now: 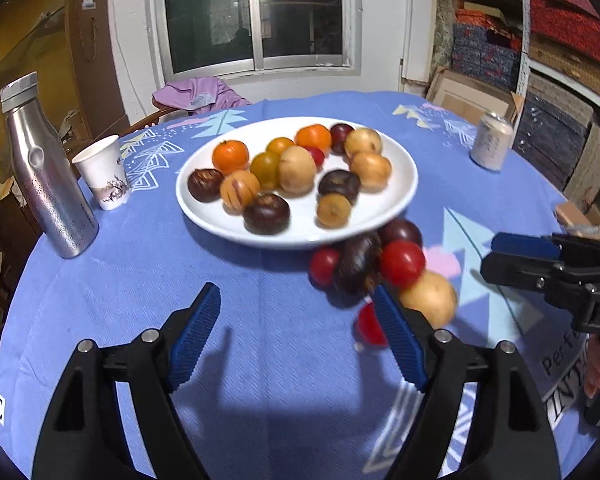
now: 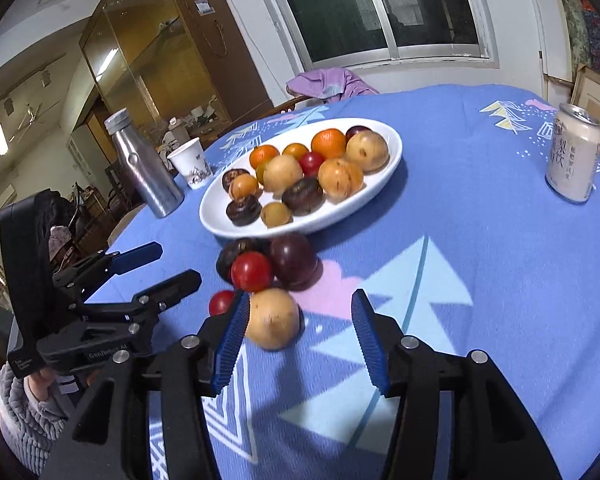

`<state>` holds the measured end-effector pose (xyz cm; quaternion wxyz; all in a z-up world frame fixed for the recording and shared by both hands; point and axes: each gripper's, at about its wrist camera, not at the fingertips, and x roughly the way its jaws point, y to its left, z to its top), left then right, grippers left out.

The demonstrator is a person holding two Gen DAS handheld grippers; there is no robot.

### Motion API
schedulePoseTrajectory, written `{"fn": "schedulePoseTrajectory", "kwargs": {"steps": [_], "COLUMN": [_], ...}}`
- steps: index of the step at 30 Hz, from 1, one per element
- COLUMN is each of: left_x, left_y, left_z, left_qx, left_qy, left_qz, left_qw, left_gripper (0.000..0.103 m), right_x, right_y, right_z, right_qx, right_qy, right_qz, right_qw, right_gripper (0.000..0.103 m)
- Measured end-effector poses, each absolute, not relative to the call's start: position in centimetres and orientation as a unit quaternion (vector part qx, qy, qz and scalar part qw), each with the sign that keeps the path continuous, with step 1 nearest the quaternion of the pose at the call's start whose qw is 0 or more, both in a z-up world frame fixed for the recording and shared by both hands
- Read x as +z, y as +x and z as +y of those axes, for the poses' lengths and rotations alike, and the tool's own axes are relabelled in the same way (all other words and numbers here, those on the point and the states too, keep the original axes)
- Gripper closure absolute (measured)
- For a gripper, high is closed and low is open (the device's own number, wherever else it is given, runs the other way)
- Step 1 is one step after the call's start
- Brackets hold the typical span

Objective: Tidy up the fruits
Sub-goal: 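Move both open grippers back to the fruit cluster, then grasp a red tomato with the left gripper while the right gripper grasps a pale brown pear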

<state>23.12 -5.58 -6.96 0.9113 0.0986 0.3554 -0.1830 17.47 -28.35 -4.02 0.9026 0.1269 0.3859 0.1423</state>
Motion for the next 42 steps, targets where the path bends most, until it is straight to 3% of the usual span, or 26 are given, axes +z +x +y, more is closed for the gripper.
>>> {"fn": "schedulePoseTrajectory", "kwargs": {"steps": [20, 21, 22, 25, 35, 36, 37, 42], "left_x": [-8.8, -9.2, -9.5, -9.6, -9.1, -9.1, -9.0, -7.1], "left_y": [24.0, 24.3, 24.5, 24.2, 23.9, 24.0, 24.0, 24.3], "left_z": [-8.4, -8.2, -8.1, -7.4, -5.8, -5.7, -5.5, -4.8], "left_qx": [-0.202, -0.21, -0.223, -0.239, -0.227, -0.225, -0.224, -0.221], "left_qy": [0.121, 0.119, 0.116, 0.12, 0.118, 0.117, 0.114, 0.102], "left_qz": [0.39, 0.402, 0.414, 0.421, 0.407, 0.407, 0.406, 0.387], "left_qw": [0.89, 0.883, 0.875, 0.867, 0.877, 0.878, 0.878, 0.889], "left_gripper": [0.02, 0.03, 0.058, 0.072, 0.072, 0.072, 0.072, 0.073], "right_x": [-4.2, -4.2, -4.3, -4.6, -6.7, -6.6, -6.5, -5.6], "right_y": [16.9, 16.9, 17.0, 17.2, 19.9, 19.9, 19.8, 18.5], "right_z": [-28.1, -28.2, -28.3, -28.1, -24.2, -23.9, -23.7, -24.1], "right_qx": [0.151, 0.149, 0.148, 0.148, 0.154, 0.156, 0.16, 0.176], "right_qy": [0.134, 0.136, 0.137, 0.133, 0.064, 0.058, 0.052, 0.054], "right_qz": [0.383, 0.384, 0.386, 0.392, 0.445, 0.442, 0.441, 0.428], "right_qw": [0.901, 0.901, 0.9, 0.898, 0.88, 0.881, 0.882, 0.885], "right_gripper": [0.044, 0.044, 0.044, 0.044, 0.045, 0.057, 0.06, 0.062]}}
